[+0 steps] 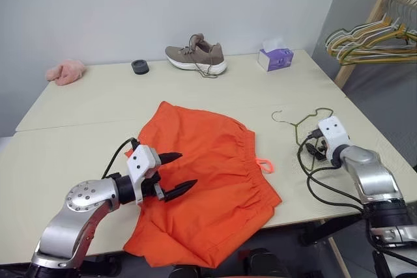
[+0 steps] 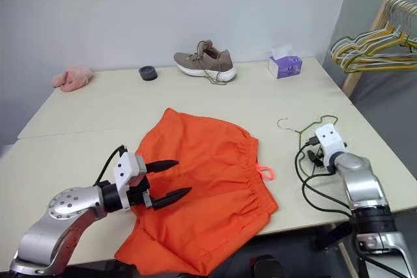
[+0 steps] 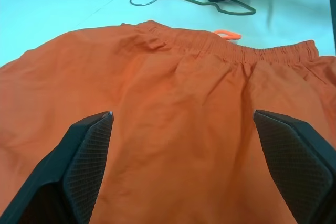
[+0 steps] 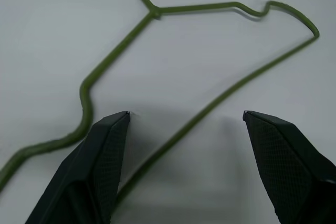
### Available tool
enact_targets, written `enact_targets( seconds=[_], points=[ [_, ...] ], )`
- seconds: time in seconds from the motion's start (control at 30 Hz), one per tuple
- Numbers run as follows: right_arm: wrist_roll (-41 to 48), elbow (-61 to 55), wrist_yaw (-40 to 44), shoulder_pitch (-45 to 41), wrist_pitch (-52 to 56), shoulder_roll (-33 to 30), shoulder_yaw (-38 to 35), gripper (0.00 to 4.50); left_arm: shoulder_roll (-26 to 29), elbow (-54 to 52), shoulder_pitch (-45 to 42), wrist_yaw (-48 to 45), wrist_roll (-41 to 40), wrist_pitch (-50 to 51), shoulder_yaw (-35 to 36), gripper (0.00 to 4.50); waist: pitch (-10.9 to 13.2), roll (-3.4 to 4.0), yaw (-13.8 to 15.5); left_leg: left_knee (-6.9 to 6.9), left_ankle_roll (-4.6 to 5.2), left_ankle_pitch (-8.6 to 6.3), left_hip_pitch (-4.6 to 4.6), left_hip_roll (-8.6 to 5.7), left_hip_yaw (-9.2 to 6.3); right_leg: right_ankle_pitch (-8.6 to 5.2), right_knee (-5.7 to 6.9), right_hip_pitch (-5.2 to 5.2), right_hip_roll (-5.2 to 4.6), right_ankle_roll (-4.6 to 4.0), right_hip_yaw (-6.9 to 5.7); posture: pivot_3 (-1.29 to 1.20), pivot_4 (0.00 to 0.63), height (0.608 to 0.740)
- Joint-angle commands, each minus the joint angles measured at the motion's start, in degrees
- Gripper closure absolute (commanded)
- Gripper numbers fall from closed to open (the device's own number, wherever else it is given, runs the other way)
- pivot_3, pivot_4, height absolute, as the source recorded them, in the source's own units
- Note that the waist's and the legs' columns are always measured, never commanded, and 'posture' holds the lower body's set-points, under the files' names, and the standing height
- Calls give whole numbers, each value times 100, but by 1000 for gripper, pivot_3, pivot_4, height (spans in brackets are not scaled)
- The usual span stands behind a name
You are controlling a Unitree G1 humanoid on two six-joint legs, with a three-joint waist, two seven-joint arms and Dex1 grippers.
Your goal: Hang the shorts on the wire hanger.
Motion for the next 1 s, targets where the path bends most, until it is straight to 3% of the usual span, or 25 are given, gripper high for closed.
enact_targets(
  seconds=[0.03,0.17,0.4,0.63,1.0],
  points=[
    [135,-432,106,228,339,-194,-279,816,2,-201,-16,-110,-106,-47,-44,0,0,1,-1,0,0,0,1,0,0,0,0,0,0,0,-1,-145,49,740],
    [51,-217,276,361,380,-496,-162,816,3,-121,-119,-154,-72,-51,-102,0,1,1,4,1,0,0,6,-1,3,0,0,8,0,1,-4,-153,50,740],
    [-353,1192,218,-245,-602,-1093,43,816,52,-46,-172,-218,-26,-103,-123,0,3,0,0,7,0,0,16,-6,8,2,-2,19,-1,6,-1,-155,48,740],
    [-561,1868,972,-745,-1875,-1547,489,816,33,-42,-157,-246,27,-124,-152,0,6,5,-36,3,1,0,16,-2,16,2,-2,15,1,4,5,-155,48,740],
    [500,1784,1350,-1447,-316,-835,-119,816,36,-44,-176,-255,3,-73,-150,0,10,10,-89,4,1,0,15,0,10,2,0,17,1,4,2,-155,52,740]
  ],
)
